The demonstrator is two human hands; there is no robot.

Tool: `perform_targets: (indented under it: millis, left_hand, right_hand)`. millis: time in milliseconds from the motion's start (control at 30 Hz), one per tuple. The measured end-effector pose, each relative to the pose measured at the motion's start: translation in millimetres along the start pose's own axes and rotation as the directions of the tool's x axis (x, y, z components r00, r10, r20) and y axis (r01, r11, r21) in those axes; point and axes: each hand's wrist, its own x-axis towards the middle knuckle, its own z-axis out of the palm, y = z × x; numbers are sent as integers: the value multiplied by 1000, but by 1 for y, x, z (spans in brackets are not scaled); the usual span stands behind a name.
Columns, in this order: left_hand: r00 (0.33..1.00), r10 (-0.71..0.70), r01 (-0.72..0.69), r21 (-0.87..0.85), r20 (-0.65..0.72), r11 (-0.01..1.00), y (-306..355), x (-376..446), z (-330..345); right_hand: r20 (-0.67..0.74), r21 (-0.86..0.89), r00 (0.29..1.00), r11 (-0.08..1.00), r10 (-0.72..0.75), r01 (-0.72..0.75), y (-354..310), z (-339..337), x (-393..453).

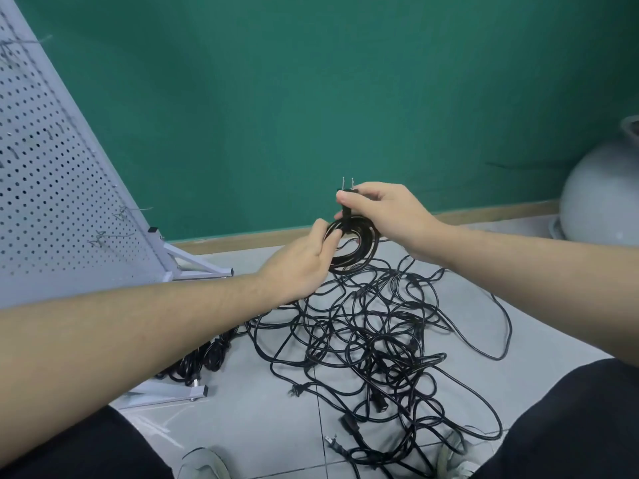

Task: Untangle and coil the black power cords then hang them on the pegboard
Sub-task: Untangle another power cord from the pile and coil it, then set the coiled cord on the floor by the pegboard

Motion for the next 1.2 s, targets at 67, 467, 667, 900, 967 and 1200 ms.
perform_targets:
  millis: [67,467,667,900,967,1200]
  left_hand:
    - [999,-26,28,-58,44,998,-2,-2,2]
    - [958,-263,282,-538,114,795,-50,3,-16]
    - [853,-512,499,-452,104,740,-131,1,-14]
    - [685,-708,706,-396,172,587,-220,-24,11]
    - [655,-727,739,-374,207,560,-240,-32,22]
    - [527,-802,842,-297,280,450,-304,-52,56]
  right_hand:
    - [24,49,997,996,76,-78,0,3,0]
    - [185,122,960,964,210,-234,20,38,21]
    - [282,-241,885,920,371,-309,50,68,33]
    - [490,-444,733,858,473,-257,112,133,53]
    - [524,-483,688,841,501,-245,132,152,58]
    - [497,-489,633,794,593,-360,193,211,68]
